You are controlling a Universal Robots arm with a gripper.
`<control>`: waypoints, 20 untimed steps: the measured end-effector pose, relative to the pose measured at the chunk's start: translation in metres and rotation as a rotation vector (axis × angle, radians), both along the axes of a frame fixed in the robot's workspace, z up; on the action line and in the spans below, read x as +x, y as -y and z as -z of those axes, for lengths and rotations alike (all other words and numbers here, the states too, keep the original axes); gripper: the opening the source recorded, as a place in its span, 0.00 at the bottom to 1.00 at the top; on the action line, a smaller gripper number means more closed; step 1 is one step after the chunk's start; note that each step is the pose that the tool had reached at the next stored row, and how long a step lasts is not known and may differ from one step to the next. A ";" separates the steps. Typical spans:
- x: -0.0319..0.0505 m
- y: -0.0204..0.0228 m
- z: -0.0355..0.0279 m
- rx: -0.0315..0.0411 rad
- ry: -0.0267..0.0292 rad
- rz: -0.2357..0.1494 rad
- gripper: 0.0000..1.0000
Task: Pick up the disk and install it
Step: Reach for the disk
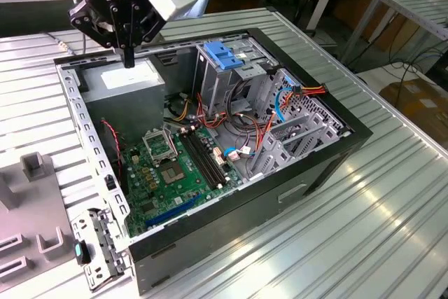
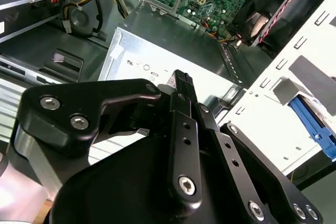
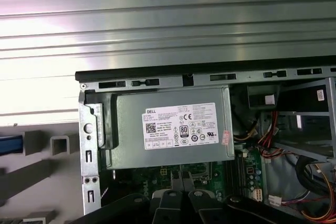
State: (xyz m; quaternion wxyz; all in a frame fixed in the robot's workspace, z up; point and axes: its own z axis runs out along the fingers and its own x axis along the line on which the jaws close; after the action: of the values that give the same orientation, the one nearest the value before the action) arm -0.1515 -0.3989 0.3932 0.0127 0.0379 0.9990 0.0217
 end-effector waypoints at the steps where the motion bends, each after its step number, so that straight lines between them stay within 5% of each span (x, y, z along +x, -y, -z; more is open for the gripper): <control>1: -0.0010 0.0000 0.0000 0.0001 0.0000 0.000 0.11; 20: -0.0326 0.0000 0.0002 0.0000 -0.0014 0.000 0.11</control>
State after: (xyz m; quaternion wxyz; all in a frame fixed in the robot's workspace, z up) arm -0.1841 -0.3989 0.3930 0.0120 0.0379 0.9990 0.0217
